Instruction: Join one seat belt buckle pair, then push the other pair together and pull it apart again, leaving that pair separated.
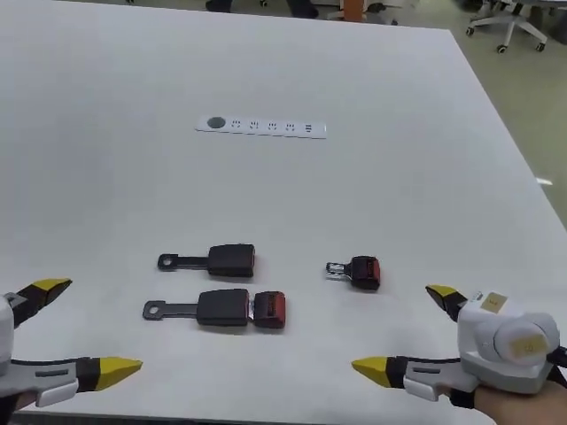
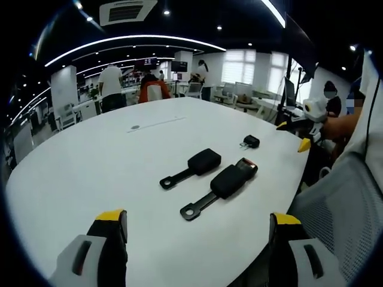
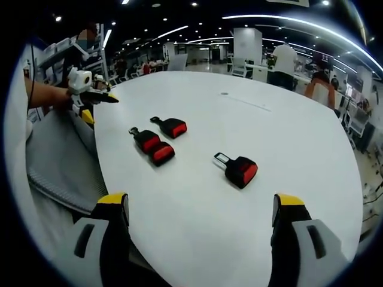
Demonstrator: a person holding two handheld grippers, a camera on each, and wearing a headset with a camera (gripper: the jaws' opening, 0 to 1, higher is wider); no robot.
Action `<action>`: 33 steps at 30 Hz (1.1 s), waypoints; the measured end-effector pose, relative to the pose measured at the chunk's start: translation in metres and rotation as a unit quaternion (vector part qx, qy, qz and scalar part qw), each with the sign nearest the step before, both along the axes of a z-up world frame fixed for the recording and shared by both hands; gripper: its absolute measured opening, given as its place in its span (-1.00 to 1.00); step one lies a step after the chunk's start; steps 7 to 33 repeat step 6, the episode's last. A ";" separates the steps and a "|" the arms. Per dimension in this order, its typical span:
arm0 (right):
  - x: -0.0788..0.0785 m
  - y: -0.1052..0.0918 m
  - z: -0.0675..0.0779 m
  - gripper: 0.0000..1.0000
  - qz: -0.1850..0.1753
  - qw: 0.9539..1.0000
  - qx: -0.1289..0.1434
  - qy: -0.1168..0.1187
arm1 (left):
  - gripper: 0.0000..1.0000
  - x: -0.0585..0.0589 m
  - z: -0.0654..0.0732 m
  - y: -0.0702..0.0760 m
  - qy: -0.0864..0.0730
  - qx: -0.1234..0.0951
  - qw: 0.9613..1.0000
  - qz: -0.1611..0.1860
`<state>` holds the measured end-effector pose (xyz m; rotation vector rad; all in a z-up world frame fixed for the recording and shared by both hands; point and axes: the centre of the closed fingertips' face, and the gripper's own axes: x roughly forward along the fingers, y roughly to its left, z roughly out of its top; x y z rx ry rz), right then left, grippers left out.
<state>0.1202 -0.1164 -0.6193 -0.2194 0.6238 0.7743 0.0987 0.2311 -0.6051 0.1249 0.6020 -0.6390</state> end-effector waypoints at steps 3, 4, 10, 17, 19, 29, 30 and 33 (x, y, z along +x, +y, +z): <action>0.000 -0.003 0.001 0.99 -0.005 1.000 0.001 0.000 | 1.00 0.001 0.001 0.003 -0.003 0.000 1.000 0.002; 0.000 -0.003 0.001 0.99 -0.006 1.000 0.002 0.000 | 1.00 0.001 0.002 0.003 -0.003 -0.001 1.000 0.003; 0.001 -0.003 0.003 0.99 -0.007 1.000 0.002 -0.001 | 1.00 0.001 0.001 0.003 -0.002 0.001 1.000 0.002; 0.001 -0.003 0.003 0.99 -0.007 1.000 0.002 -0.001 | 1.00 0.001 0.001 0.003 -0.002 0.001 1.000 0.002; 0.001 -0.003 0.003 0.99 -0.007 1.000 0.002 -0.001 | 1.00 0.001 0.001 0.003 -0.002 0.001 1.000 0.002; 0.001 -0.003 0.003 0.99 -0.007 1.000 0.002 -0.001 | 1.00 0.001 0.001 0.003 -0.002 0.001 1.000 0.002; 0.001 -0.003 0.003 0.99 -0.007 1.000 0.002 -0.001 | 1.00 0.001 0.001 0.003 -0.002 0.001 1.000 0.002; 0.001 -0.003 0.003 0.99 -0.007 1.000 0.002 -0.001 | 1.00 0.001 0.001 0.003 -0.002 0.001 1.000 0.002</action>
